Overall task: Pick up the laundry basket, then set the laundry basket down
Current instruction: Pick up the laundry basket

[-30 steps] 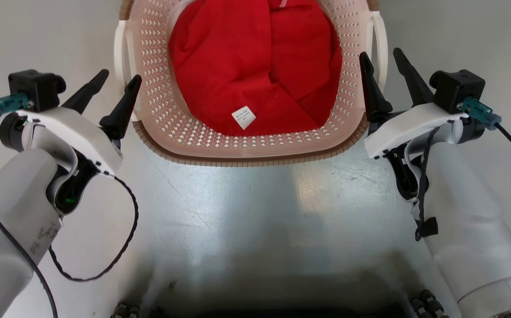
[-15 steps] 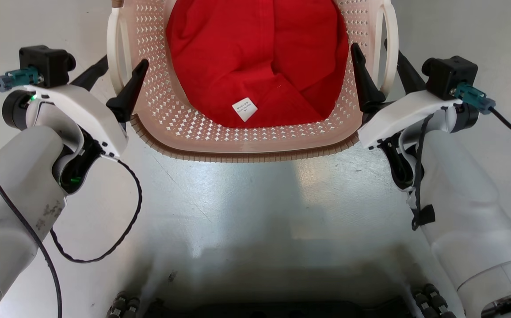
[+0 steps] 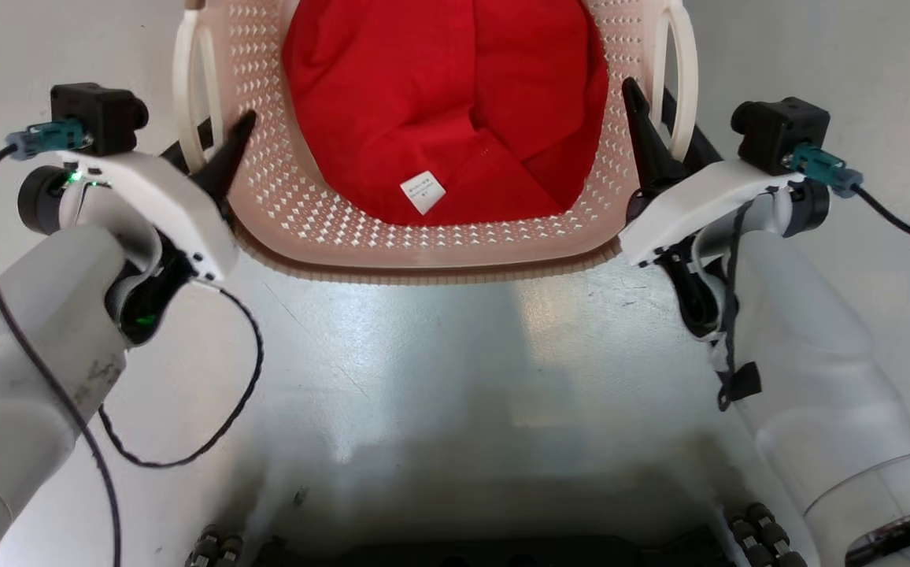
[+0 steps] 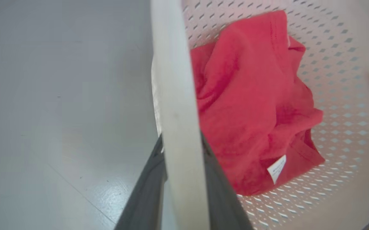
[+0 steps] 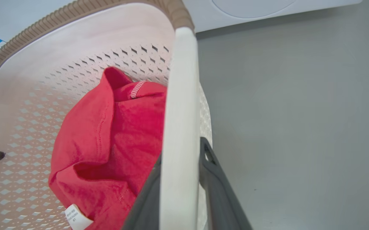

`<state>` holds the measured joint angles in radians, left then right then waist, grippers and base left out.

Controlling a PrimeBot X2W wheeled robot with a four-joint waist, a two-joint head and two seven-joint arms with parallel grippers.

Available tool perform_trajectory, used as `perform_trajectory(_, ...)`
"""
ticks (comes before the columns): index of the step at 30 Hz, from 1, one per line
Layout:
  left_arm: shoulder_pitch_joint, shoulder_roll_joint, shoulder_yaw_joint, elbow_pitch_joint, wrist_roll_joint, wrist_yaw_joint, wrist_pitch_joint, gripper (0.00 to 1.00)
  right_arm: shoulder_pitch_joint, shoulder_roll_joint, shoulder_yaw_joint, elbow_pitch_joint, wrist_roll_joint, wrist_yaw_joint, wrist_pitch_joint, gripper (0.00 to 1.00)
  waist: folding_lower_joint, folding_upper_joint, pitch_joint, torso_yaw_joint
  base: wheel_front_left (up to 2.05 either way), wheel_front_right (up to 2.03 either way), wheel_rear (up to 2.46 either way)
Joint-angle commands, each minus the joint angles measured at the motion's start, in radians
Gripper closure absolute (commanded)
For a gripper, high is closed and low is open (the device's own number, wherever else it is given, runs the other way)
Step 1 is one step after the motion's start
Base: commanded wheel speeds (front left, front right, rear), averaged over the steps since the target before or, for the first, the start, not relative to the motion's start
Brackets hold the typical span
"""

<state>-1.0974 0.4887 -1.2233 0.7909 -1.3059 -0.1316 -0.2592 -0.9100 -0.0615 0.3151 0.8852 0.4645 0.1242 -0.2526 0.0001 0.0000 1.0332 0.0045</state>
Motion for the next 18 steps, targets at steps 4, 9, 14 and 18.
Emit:
perform_trajectory(4, -0.010, 0.054, 0.003, 0.013, -0.023, 0.001, -0.002, 1.00, 0.025, 0.011, 0.021, 0.002, 0.018, 0.007, -0.009, 1.00, 0.0000, 0.0000, -0.004, 0.001, 0.00, 0.00, 0.00)
perform_trajectory(9, -0.008, 0.055, -0.005, 0.015, -0.031, 0.001, -0.002, 1.00, 0.024, 0.011, 0.023, 0.011, 0.026, 0.007, -0.009, 1.00, 0.0000, 0.0000, -0.012, 0.004, 0.00, 0.00, 0.00)
perform_trajectory(14, -0.002, 0.054, -0.012, 0.016, -0.042, 0.001, -0.002, 1.00, 0.021, 0.011, 0.029, 0.020, 0.034, 0.007, -0.009, 1.00, 0.0000, 0.0000, -0.025, 0.006, 0.00, 0.00, 0.00)
perform_trajectory(18, 0.006, 0.053, -0.020, 0.018, -0.047, 0.001, -0.003, 1.00, 0.025, 0.011, 0.037, 0.021, 0.047, 0.007, -0.009, 1.00, 0.0000, 0.0000, -0.041, 0.004, 0.00, 0.00, 0.00)
